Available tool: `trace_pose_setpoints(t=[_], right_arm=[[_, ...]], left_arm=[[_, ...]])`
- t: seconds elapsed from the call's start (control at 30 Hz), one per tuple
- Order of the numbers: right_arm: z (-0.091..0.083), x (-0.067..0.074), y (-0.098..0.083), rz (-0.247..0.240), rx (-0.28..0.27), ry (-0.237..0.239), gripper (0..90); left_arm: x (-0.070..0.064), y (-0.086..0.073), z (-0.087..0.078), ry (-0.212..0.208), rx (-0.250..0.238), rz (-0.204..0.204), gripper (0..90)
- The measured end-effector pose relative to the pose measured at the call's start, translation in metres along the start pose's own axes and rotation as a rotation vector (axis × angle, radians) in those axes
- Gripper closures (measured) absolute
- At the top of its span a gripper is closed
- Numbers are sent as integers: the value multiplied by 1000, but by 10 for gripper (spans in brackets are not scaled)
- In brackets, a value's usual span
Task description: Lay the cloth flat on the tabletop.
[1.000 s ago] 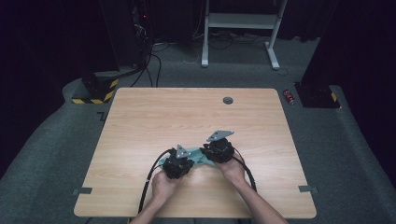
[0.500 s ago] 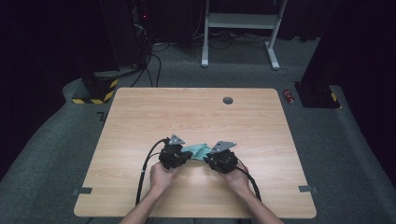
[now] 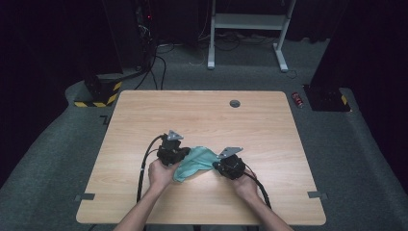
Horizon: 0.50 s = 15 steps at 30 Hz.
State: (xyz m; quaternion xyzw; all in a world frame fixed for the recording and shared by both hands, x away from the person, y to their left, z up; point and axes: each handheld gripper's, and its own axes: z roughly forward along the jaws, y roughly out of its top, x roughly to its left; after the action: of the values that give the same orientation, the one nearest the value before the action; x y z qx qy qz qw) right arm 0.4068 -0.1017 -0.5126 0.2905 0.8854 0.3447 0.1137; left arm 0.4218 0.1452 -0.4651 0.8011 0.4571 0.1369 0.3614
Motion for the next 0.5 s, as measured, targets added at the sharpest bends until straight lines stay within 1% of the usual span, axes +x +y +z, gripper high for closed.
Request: trace_pose_setpoints(t=[0.03,0.07,0.13,0.17,0.2,0.23,0.27,0.33,0.37,0.43,0.47,0.5], right_arm=[[0,-1,0,0,1,5,896],[0,-2,1,-2,1,10,896],[0,-3,1,-4,8,15,897],[0,-3,2,-5,12,19,898],[0,-5,5,-17,24,22,899],[0,-8,11,-39,35,33,900],[0,-8,11,-39,35,33,900],[-1,-12,17,-37,35,40,900],[-2,-13,20,-42,33,34,900],[-5,-14,23,-31,31,21,899],[-6,-14,24,-32,27,7,899],[-5,-11,25,-37,30,-19,899]], left_arm=[[7,3,5,22,15,0,884],[10,5,8,41,21,13,885],[11,7,10,45,20,14,885],[13,8,14,50,4,8,885],[15,10,17,57,13,13,886],[16,11,20,74,15,26,886],[18,12,22,80,12,25,886],[21,14,25,80,0,13,886],[23,14,25,80,-9,12,887],[27,15,25,80,-25,1,886],[30,15,25,80,-25,-1,887],[32,15,26,83,-14,8,887]])
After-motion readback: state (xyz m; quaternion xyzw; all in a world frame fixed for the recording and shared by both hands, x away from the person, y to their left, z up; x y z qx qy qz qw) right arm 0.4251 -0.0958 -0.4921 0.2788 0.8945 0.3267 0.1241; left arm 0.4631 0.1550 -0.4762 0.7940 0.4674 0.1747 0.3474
